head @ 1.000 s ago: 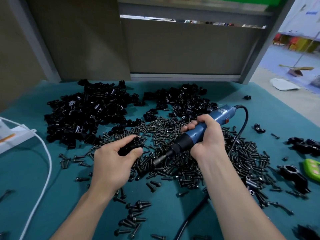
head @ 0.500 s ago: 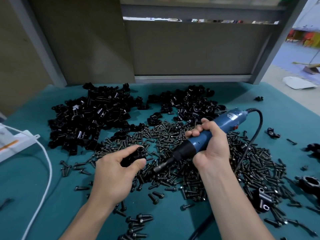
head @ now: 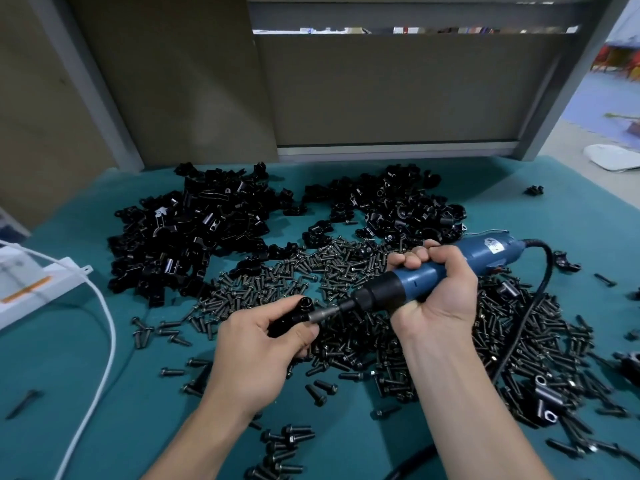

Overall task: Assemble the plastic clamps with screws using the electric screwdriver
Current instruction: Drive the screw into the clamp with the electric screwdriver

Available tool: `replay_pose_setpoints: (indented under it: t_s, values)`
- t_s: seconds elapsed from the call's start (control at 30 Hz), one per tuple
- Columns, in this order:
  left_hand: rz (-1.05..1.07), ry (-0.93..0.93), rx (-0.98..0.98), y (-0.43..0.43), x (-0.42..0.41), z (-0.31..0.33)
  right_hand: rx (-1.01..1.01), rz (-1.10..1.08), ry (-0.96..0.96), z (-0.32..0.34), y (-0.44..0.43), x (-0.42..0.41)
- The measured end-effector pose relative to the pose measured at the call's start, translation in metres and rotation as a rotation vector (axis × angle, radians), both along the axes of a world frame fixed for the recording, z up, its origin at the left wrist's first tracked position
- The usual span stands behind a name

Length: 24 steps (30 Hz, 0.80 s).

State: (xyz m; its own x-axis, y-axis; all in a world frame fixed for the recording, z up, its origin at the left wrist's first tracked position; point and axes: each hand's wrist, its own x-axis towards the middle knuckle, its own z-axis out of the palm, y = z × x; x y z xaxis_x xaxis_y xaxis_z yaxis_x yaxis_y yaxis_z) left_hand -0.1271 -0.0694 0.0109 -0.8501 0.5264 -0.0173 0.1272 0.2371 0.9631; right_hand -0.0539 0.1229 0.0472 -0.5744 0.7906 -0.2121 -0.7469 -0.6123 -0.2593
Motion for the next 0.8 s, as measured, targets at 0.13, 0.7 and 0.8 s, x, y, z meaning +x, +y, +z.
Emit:
replay_pose_setpoints:
  t_s: [0.13,0.7,0.8]
  values:
    - [0.027,-0.067,0.074,0.0018,-0.0027,0.0029,0.023,-0.06,0.012,0.0057,-0.0001,-0.0009]
    - [0.018,-0.1,0.093,0.0012,-0.0005,-0.0002,0.147,-0.071,0.025,0.0057,-0.0032,0.0052]
    - [0.021,-0.103,0.099,0.001,-0.0002,-0.0015,0.148,-0.069,0.027,0.0056,-0.0048,0.005]
